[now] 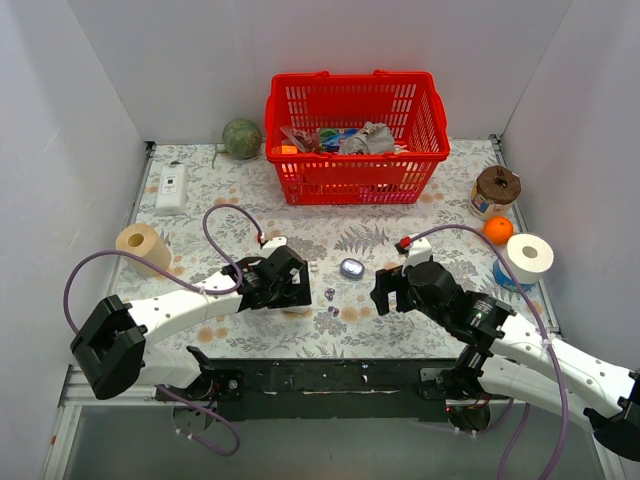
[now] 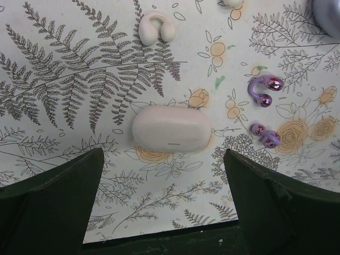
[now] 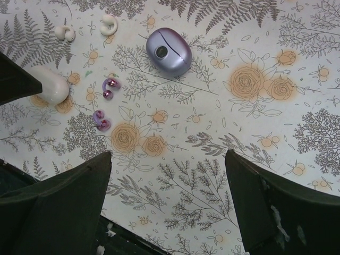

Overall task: Insert the wireless bluetooth earbuds into the charging case
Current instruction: Pick up the charging case at the center of the board.

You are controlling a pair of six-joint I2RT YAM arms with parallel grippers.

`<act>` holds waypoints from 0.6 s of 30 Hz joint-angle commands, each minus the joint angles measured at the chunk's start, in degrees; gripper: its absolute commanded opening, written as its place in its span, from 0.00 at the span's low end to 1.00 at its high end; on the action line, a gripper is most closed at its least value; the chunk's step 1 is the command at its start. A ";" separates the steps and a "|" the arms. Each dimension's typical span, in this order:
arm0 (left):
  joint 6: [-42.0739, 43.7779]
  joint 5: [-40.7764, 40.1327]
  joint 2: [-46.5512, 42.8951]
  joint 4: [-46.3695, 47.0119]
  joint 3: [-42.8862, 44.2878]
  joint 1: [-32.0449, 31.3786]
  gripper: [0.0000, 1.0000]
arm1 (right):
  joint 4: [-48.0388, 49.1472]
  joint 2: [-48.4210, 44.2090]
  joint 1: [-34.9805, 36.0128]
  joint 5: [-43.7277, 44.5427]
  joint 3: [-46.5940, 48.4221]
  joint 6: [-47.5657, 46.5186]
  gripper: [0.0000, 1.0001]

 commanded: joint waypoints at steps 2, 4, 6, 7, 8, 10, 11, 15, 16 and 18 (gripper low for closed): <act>2.63 -0.29 2.98 0.59 2.02 -0.10 0.98 | 0.30 -0.60 0.08 -0.47 -0.49 0.89 0.95; 3.15 0.06 3.25 1.03 1.93 -0.10 0.98 | 0.30 -0.43 0.08 -0.65 -0.49 0.80 0.95; 3.51 -0.37 3.25 1.12 1.85 -0.10 0.98 | 0.30 -0.25 0.08 -0.74 -0.32 0.71 0.95; 4.12 -0.38 3.25 1.12 1.85 -0.10 0.98 | 0.30 -0.17 0.08 -0.74 -0.06 0.63 0.95; 4.65 -0.29 3.25 1.47 1.76 -0.10 0.98 | 0.30 -0.08 0.08 -0.82 0.03 0.54 0.95; 6.22 0.15 3.69 1.47 2.11 -0.01 0.98 | 0.30 0.10 0.08 -0.82 0.21 0.27 0.95; 6.58 0.24 4.04 1.56 2.28 -0.10 0.98 | 0.30 0.01 0.08 -0.82 0.21 0.27 0.95; 8.34 0.94 5.70 1.91 3.34 -0.10 0.98 | 0.22 0.19 0.08 -0.91 0.21 0.27 0.95; 8.61 0.94 6.06 1.91 3.69 -0.10 0.98 | 0.21 0.10 0.08 -0.91 0.21 0.27 0.95; 9.31 0.59 7.02 1.74 3.95 -0.10 0.98 | 0.04 -0.08 0.08 -0.56 -0.05 0.45 0.94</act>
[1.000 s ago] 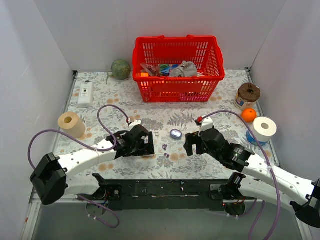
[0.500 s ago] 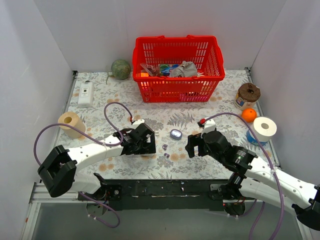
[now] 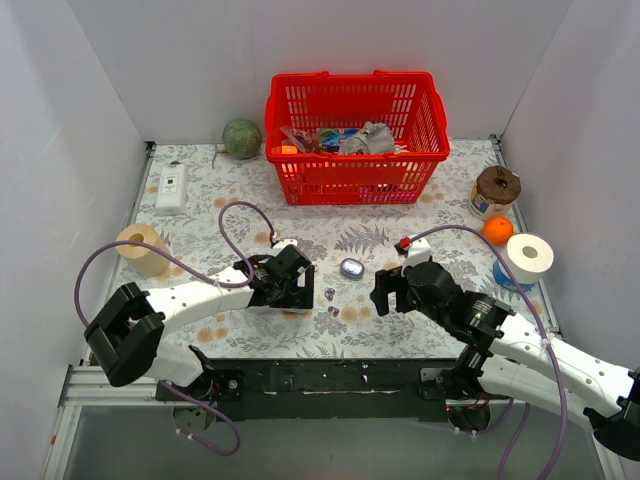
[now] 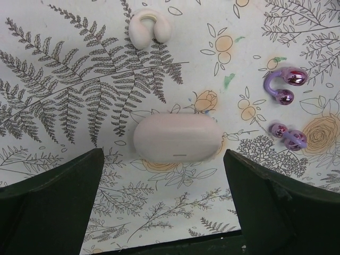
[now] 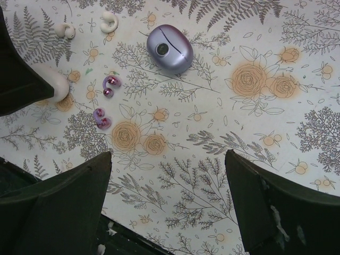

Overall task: Insert the wireless bluetooth earbuds into the charging case
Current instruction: Pick up the charging case at the center of the board.

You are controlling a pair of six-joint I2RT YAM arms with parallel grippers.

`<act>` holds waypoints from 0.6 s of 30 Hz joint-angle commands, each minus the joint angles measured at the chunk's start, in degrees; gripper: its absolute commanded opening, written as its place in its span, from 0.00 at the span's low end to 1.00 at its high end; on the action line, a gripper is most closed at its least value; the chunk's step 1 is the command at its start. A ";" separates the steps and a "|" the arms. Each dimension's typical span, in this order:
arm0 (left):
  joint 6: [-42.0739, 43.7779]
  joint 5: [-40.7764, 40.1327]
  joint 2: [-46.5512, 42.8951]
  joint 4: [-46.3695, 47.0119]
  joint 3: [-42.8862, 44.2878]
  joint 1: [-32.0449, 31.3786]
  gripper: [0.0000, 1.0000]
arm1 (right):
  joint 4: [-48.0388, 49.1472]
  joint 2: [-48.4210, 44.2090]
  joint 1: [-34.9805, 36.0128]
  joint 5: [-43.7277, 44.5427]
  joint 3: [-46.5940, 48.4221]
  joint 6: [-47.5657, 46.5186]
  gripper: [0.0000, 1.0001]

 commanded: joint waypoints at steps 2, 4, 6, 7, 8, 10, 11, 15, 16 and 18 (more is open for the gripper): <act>2.64 -0.68 1.68 0.93 2.45 -0.10 0.98 | 0.10 -0.32 0.08 0.03 0.25 0.30 0.94; 2.47 -0.77 2.12 0.93 2.45 -0.10 0.98 | 0.10 -0.40 0.08 -0.32 0.25 0.30 0.94; 1.86 -0.85 2.29 1.11 2.10 -0.10 0.98 | 0.19 -0.58 0.08 -0.41 -0.10 0.30 0.94; 1.85 -0.77 2.47 1.11 2.01 -0.10 0.98 | 0.28 -0.49 0.08 -0.50 -0.19 0.30 0.94; 1.77 -0.77 2.90 1.28 1.83 -0.19 0.98 | 0.19 -0.49 0.08 -0.50 -0.10 0.30 0.94; 1.68 -0.59 3.43 1.63 1.66 -0.54 0.98 | -0.16 -0.58 0.08 -0.23 -0.01 0.39 0.94; 1.68 -0.85 3.96 1.81 1.57 -0.71 0.98 | -0.33 -0.67 0.08 -0.06 -0.19 0.65 0.94; 1.42 -1.38 5.10 2.16 2.00 -1.68 0.98 | 0.28 -1.81 0.08 0.12 -0.98 0.65 0.94; 1.33 -1.38 5.45 2.33 2.09 -1.86 0.98 | 0.37 -1.81 0.08 0.03 -1.07 0.74 0.93; 1.24 -1.56 6.24 2.51 2.18 -2.29 0.98 | 0.19 -1.55 0.08 0.03 -1.16 0.91 0.93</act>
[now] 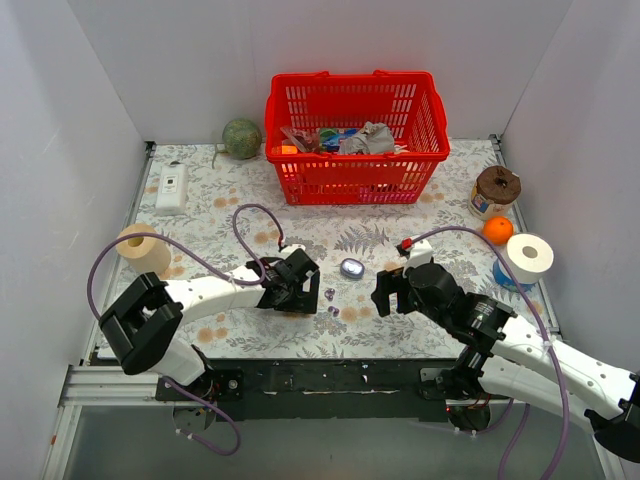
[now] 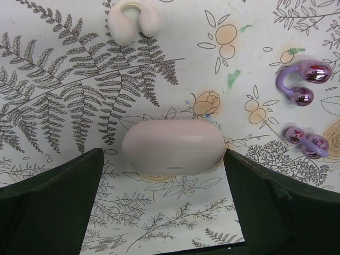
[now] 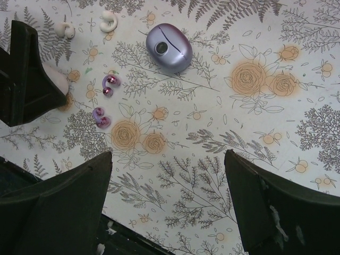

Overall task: Insert the wireless bluetooth earbuds into the charging case
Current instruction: Pick up the charging case at the center of the board.

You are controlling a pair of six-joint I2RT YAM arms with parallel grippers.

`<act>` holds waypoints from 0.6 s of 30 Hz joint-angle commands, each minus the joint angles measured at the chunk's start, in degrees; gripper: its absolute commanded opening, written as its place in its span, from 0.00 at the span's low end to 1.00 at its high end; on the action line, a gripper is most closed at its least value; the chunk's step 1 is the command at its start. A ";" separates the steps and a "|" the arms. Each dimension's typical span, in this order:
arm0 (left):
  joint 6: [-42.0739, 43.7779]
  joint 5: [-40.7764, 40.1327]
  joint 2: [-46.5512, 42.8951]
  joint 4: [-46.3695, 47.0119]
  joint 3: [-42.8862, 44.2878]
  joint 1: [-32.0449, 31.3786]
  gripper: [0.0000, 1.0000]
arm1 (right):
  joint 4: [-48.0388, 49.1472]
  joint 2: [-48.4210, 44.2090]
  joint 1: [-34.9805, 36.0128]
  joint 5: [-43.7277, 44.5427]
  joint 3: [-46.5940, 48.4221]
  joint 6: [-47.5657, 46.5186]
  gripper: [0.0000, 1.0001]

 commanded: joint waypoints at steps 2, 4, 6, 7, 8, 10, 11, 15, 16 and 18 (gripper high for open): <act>0.36 -1.45 1.42 1.22 1.46 -1.16 0.98 | 0.06 -0.54 0.08 0.18 -0.57 1.07 0.93; 0.63 -2.24 2.12 1.14 1.72 -1.43 0.98 | 0.06 -0.63 0.17 0.36 -0.39 1.33 0.93; 0.89 -2.24 2.30 1.31 1.73 -1.43 0.98 | 0.15 -0.72 0.08 0.19 -0.39 1.42 0.93; 1.07 -2.67 2.47 1.14 1.90 -1.43 0.98 | 0.06 -0.81 0.08 0.18 -0.21 1.42 0.93; 1.16 -2.68 2.56 1.14 1.81 -1.43 0.98 | -0.03 -0.72 0.08 0.18 -0.13 1.33 0.93; 1.33 -2.77 3.00 1.14 1.81 -1.43 0.98 | -0.47 -0.72 0.08 0.54 -0.21 1.42 0.92; 1.33 -2.68 3.09 1.14 1.81 -1.43 0.98 | -0.47 -0.63 0.08 0.62 -0.13 1.42 0.92; 1.07 -2.59 3.00 1.40 1.02 -1.43 0.95 | -0.82 -0.81 0.08 0.62 -0.21 1.68 0.92; 0.98 -2.59 2.92 1.49 0.85 -1.43 0.93 | -0.82 -0.89 0.08 0.62 -0.21 1.77 0.92; 0.81 -3.03 3.18 1.31 0.58 -1.43 0.90 | -0.82 -0.89 0.08 0.62 -0.30 1.95 0.92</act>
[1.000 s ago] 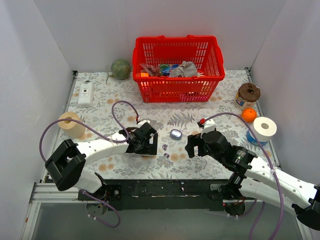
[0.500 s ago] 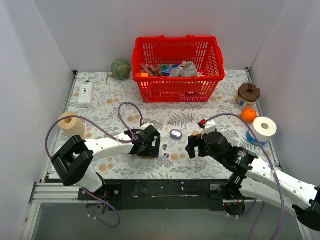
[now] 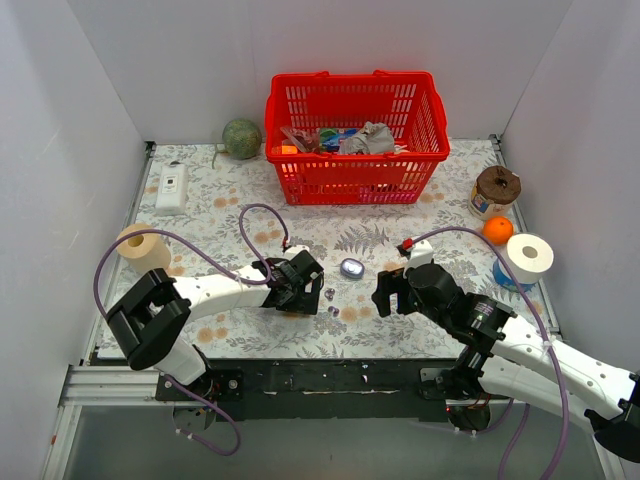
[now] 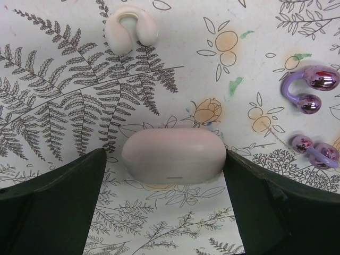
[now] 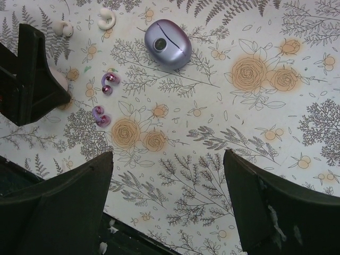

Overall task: Insert the wireless bluetooth earbuds into the charging case
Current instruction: Pick up the charging case at the center of the board.

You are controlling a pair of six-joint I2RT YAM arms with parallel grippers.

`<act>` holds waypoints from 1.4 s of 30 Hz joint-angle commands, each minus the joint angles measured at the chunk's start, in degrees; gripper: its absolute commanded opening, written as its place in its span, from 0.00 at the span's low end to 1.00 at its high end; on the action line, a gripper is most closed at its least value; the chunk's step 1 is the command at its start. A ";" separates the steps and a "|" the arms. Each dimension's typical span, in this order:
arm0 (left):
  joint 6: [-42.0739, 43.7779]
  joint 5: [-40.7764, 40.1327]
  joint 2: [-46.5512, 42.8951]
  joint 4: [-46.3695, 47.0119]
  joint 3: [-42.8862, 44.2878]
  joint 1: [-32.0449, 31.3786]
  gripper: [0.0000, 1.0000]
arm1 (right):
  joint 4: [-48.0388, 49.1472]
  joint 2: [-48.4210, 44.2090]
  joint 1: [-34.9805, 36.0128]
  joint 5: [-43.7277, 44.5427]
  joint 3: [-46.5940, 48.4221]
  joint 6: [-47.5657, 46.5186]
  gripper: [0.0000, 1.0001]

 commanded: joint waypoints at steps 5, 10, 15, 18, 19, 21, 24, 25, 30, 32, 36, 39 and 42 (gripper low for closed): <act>-3.51 -2.14 0.78 0.24 -0.95 -0.20 0.87 | -0.58 -0.83 0.17 0.58 -0.11 0.88 0.92; -4.75 -3.46 0.51 1.12 -2.44 -1.08 0.84 | -1.11 -1.53 0.08 0.58 -0.19 1.05 0.91; -5.09 -5.83 2.01 0.68 -2.18 -2.31 0.83 | -1.63 -2.41 0.17 0.76 -0.89 1.32 0.92; -6.76 -7.24 3.15 -0.46 -1.57 -2.75 0.86 | -1.72 -2.68 0.08 0.49 -0.98 1.76 0.91; -7.03 -7.33 3.41 -0.73 -1.57 -2.84 0.86 | -1.64 -2.76 0.08 0.58 -1.07 1.67 0.91; -7.38 -7.50 3.76 -0.99 -1.57 -3.01 0.87 | -1.63 -2.68 0.08 0.32 -1.07 1.67 0.91; -7.65 -7.94 4.03 -1.17 -1.83 -3.28 0.86 | -1.63 -2.50 0.08 0.14 -0.81 1.58 0.91; -7.56 -8.03 4.03 -1.43 -1.92 -3.36 0.85 | -1.63 -2.41 0.08 0.14 -0.90 1.58 0.91; -7.30 -9.26 4.64 -2.40 -1.57 -3.80 0.80 | -1.63 -2.85 0.08 -0.03 -1.07 1.67 0.91; -6.95 -9.43 4.82 -3.01 -1.22 -3.89 0.75 | -1.64 -2.76 0.08 -0.03 -1.16 1.67 0.92; -6.42 -10.14 5.26 -4.51 -0.16 -4.07 0.72 | -1.81 -2.67 0.08 -0.03 -0.98 1.58 0.91; -5.80 -9.79 5.35 -4.77 0.02 -4.07 0.64 | -1.81 -2.59 0.08 0.05 -0.72 1.49 0.92; -5.89 -9.96 5.35 -4.86 0.10 -4.16 0.54 | -1.81 -2.32 0.08 0.14 -0.54 1.40 0.91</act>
